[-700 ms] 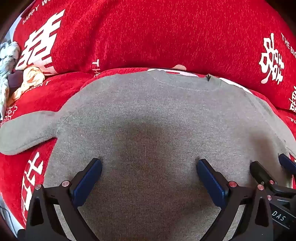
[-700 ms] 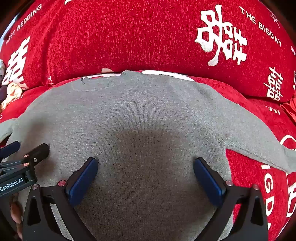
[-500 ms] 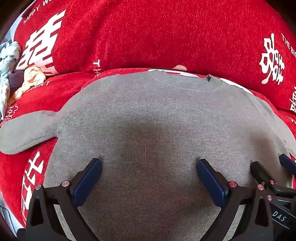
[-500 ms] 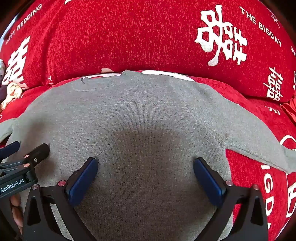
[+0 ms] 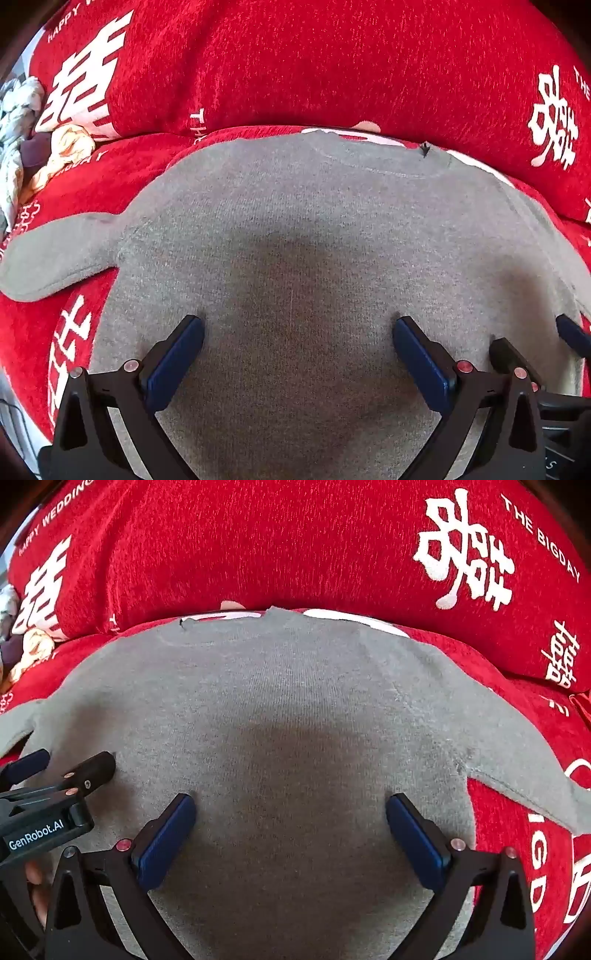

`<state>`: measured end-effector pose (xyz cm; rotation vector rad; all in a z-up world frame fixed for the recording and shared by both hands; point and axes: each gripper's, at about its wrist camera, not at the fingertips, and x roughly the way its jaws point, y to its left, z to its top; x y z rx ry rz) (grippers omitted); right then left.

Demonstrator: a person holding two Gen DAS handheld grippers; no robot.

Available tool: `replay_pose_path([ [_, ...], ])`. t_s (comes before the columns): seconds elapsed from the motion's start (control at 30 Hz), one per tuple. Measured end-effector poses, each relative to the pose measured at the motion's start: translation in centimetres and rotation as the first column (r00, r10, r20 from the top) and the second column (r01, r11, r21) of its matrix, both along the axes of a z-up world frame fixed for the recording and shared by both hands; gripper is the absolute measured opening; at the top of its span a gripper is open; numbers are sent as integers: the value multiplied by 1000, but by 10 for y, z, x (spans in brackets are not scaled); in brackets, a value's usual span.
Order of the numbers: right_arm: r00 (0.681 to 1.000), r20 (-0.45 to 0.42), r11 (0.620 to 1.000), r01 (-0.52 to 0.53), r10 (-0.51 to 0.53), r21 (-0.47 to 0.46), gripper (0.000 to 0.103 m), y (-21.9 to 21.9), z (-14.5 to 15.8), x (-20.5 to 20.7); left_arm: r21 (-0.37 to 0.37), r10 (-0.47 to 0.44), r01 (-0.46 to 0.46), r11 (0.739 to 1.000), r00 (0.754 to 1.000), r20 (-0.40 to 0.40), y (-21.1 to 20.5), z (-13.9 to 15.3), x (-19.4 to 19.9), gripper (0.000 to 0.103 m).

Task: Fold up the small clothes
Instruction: 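Move the right gripper toward a sleeve of the grey sweater, then close the right gripper on the ribbed sleeve cuff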

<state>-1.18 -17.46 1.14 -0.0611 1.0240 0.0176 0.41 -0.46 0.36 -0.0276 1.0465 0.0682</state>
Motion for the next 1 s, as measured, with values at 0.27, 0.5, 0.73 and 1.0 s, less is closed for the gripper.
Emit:
replay_pose_path([
  [0.27, 997, 67, 999, 40, -41, 25, 103, -27, 29, -12, 12, 55, -55, 998, 998, -1, -6, 17, -6, 103],
  [0.5, 979, 93, 979, 171, -181, 107, 103, -94, 41, -24, 78, -48, 47, 996, 999, 3, -63, 32, -6, 103],
  [0.73, 967, 105, 968, 217, -230, 128, 103, -138, 43, -39, 105, -128, 127, 986, 992, 0, -116, 38, -5, 103],
  [1.0, 944, 121, 946, 289, -307, 144, 103, -189, 46, -53, 133, -190, 187, 973, 982, 15, -163, 45, -5, 103],
])
